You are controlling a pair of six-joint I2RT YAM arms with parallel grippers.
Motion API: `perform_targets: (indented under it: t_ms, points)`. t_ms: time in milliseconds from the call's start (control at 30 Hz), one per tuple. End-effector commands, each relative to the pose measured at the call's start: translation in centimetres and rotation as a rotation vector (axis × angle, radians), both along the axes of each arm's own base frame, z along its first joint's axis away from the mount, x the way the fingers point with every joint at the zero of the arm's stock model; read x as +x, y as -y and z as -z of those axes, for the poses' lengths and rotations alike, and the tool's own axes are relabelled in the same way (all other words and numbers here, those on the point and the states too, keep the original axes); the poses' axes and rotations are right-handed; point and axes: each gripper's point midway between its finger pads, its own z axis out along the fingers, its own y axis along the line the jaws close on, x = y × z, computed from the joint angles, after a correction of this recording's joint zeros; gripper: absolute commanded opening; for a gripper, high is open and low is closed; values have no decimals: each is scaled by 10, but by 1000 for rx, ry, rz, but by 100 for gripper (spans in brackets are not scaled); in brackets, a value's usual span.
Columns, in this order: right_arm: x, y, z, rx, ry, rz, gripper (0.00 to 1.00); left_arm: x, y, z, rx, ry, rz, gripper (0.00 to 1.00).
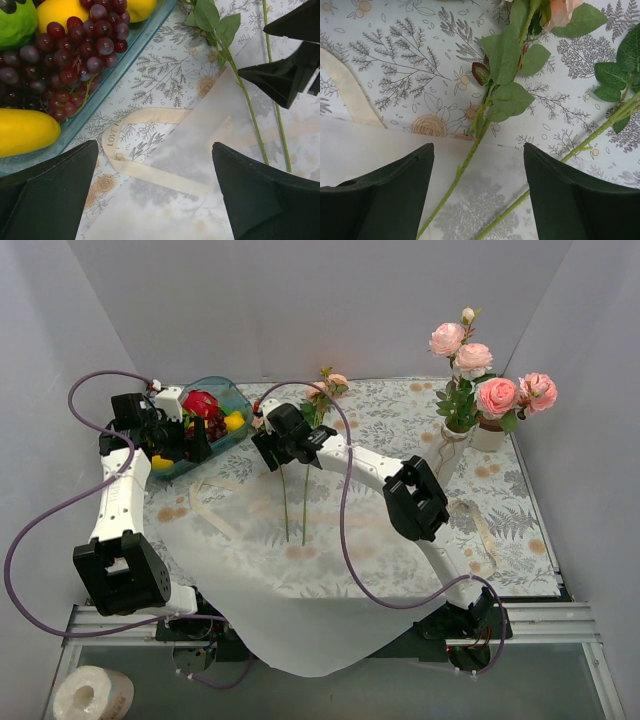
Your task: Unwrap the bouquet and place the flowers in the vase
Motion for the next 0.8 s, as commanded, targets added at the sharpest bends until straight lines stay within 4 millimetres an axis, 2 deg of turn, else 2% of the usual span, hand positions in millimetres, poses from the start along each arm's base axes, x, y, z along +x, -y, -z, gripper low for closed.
perform_targets:
  t_ms: [0, 433, 767]
  points:
    - [12, -15, 5, 48, -13, 12, 78, -9, 5, -12, 13, 44, 29, 98]
    - [24, -24, 40, 39, -24, 44, 68, -13, 4, -15, 32, 38, 38, 98]
    - [24, -18, 65, 20, -67, 108, 46, -17, 5, -14, 29, 30, 48, 98]
